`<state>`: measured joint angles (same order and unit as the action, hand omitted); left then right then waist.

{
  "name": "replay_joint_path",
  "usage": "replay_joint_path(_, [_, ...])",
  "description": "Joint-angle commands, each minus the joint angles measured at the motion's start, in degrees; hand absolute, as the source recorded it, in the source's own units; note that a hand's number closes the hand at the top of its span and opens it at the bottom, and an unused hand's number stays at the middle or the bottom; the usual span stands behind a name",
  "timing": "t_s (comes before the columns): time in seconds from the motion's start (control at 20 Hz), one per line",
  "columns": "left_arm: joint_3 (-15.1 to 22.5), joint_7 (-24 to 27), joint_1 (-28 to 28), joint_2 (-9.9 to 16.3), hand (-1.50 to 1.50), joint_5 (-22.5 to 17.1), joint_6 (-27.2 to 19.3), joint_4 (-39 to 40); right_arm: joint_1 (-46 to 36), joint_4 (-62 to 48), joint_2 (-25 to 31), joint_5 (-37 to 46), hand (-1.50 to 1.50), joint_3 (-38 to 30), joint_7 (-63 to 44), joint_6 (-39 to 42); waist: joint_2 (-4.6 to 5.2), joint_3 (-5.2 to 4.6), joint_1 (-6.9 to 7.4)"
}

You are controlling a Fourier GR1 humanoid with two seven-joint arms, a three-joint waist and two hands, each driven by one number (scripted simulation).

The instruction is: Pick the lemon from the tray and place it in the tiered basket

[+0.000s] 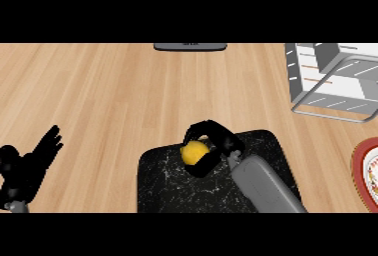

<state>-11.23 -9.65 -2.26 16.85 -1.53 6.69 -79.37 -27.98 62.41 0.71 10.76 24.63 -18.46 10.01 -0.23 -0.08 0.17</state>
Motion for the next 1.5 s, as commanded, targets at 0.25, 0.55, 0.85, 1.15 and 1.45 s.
replay_joint_path(0.25, [0.19, 2.10, -0.55, -1.11, 0.00, 2.26, -1.13, 1.91, 0.07, 8.83, 1.21, 12.59, 1.50, 0.59, -13.08, -11.45, -0.18, -0.03, -0.78])
replay_joint_path(0.55, [-0.55, 0.41, -2.10, -0.14, 0.00, 0.85, 0.30, 0.59, -10.45, 10.57, 4.86, 34.48, 1.50, 7.36, -32.97, -17.38, -1.42, -0.22, -0.92])
replay_joint_path(0.85, [0.13, 1.04, -1.37, -1.56, 0.00, 1.64, -0.88, 0.59, -16.91, 21.12, 4.07, 47.81, 1.50, 8.34, -49.80, -14.86, -0.68, -0.03, -1.50])
replay_joint_path(1.15, [-3.09, 0.83, 1.49, 1.83, 0.00, -0.59, 1.81, 3.23, -14.42, 34.14, 5.83, 51.89, 1.50, 3.41, -51.73, -8.68, -0.08, 0.04, -1.07])
replay_joint_path(1.45, [-2.18, 3.85, 1.81, 0.25, 0.00, 1.00, 1.13, 4.86, -19.05, 34.72, 8.36, 49.68, 1.50, -8.49, -46.11, -5.04, 0.14, 0.04, -0.42])
